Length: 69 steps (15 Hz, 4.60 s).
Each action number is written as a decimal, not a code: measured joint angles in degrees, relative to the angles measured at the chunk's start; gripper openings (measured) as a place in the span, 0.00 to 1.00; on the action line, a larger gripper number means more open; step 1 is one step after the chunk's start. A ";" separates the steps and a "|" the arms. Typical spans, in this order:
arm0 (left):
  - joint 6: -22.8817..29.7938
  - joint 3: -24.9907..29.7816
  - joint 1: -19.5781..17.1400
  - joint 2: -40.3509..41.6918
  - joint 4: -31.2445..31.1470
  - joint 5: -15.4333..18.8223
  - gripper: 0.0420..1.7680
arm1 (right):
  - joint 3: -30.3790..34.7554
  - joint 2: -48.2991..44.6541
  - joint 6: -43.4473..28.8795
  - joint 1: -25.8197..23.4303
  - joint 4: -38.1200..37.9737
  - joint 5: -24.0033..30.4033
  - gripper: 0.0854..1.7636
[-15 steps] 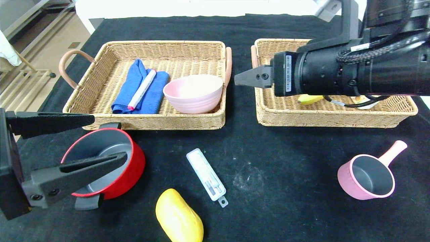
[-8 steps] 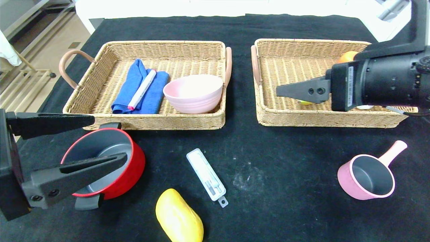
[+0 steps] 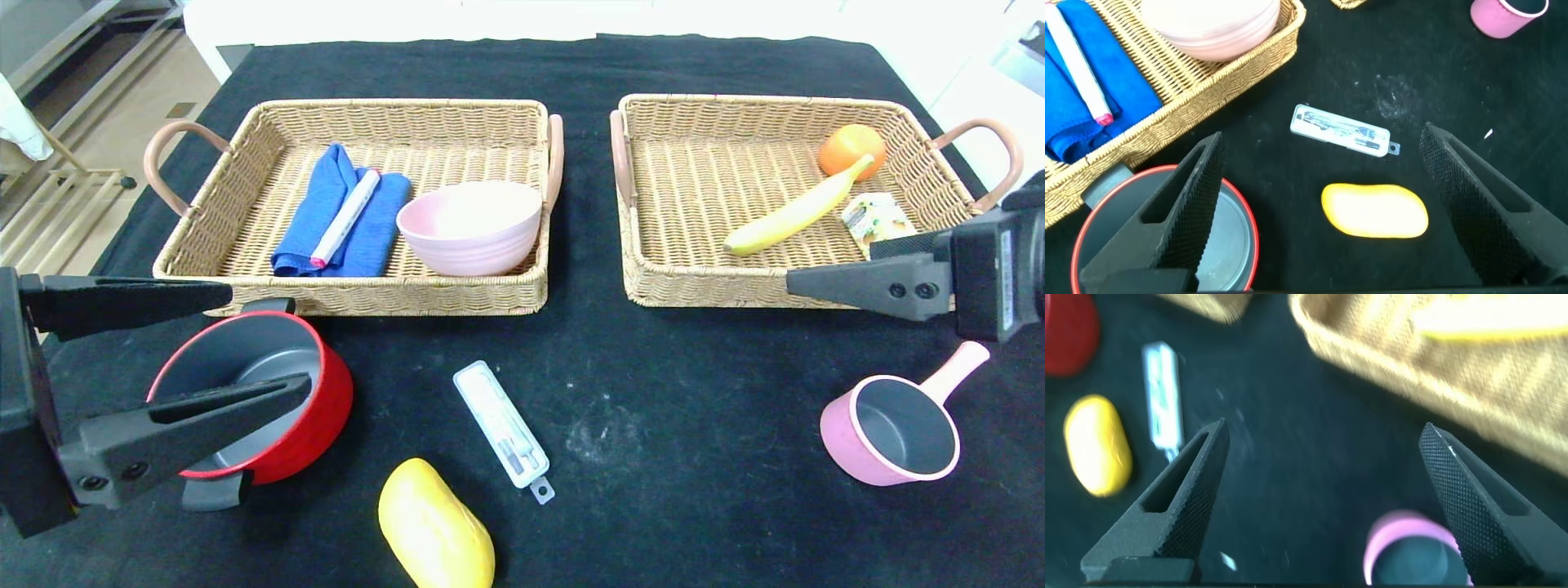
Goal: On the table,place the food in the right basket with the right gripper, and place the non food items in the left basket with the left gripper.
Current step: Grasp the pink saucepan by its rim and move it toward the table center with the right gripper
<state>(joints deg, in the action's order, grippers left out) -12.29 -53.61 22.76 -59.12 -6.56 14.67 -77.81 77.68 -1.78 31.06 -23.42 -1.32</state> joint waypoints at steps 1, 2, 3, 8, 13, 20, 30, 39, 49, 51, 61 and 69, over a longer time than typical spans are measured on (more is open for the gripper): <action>-0.02 0.00 0.00 -0.05 -0.07 0.02 0.97 | 0.11 -0.61 -0.52 -0.20 -2.02 -1.84 0.96; -0.02 0.01 0.00 -0.07 -0.02 0.00 0.97 | 0.13 -1.00 -1.39 -0.22 -3.60 -3.64 0.96; -0.02 0.06 0.00 -0.11 0.00 0.00 0.97 | 0.15 -1.28 -2.73 -0.26 -4.89 -5.16 0.96; -0.05 0.09 0.06 -0.18 -0.07 0.10 0.97 | -0.44 -2.77 -10.68 -0.28 -16.10 -9.64 0.96; 0.00 0.26 1.22 0.09 0.00 -0.15 0.97 | -0.46 -3.21 -23.60 -2.26 -23.60 -12.07 0.96; -0.05 0.28 1.33 0.26 0.00 -0.15 0.97 | 1.96 -0.94 -32.62 -10.31 -25.78 -10.09 0.96; -0.02 0.37 1.30 0.66 0.00 -0.15 0.97 | 5.92 0.11 -35.62 -17.68 -25.50 -4.24 0.97; -0.02 0.37 1.33 0.74 0.09 -0.15 0.97 | 10.81 4.18 -37.00 -21.20 -18.62 -1.66 0.97; -0.02 0.34 1.33 0.83 0.09 -0.15 0.97 | 13.79 7.88 -37.02 -22.09 -15.64 -1.38 0.97; -0.02 0.34 1.30 0.85 0.11 -0.15 0.97 | 14.45 8.01 -37.05 -22.09 -14.58 -1.40 0.77; -0.02 0.45 1.33 1.02 0.02 -0.17 0.97 | 15.23 8.01 -37.02 -22.14 -13.31 -0.06 0.06; -0.05 0.48 1.33 1.08 -0.02 -0.15 0.97 | 14.97 6.91 -36.52 -22.03 -13.24 2.16 0.06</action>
<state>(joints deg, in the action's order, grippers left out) -12.34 -53.14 24.09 -58.04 -6.58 14.52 -62.84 84.59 -38.30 9.03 -36.66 0.84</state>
